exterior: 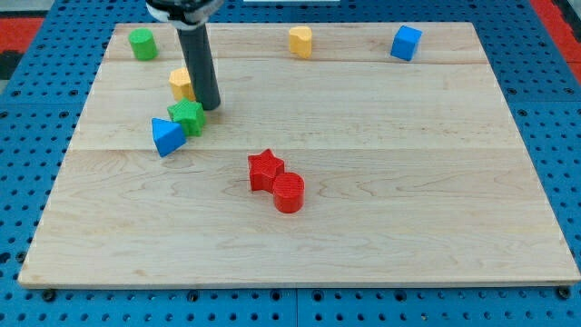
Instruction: Place the green star bottom right to the yellow hexagon
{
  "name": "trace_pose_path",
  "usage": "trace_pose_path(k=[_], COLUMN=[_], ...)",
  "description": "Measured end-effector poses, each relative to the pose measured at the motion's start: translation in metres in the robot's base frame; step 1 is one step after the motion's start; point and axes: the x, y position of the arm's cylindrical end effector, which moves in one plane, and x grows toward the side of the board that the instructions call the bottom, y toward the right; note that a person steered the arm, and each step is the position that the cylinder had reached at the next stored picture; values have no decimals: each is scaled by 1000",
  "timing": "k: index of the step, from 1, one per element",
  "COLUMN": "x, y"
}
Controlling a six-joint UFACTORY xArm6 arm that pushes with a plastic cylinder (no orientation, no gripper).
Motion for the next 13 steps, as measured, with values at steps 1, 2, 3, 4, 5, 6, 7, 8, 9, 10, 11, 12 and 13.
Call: trace_pose_path(k=[1,2,3,4,5,6,7,8,9,10,11,12,13], x=[20,58,63,50,26,4,-13,-13,-14,-15,-15,-15,-15], y=[11,-8,-51,-74,-74,-50,-4,1,1,1,1,1,1])
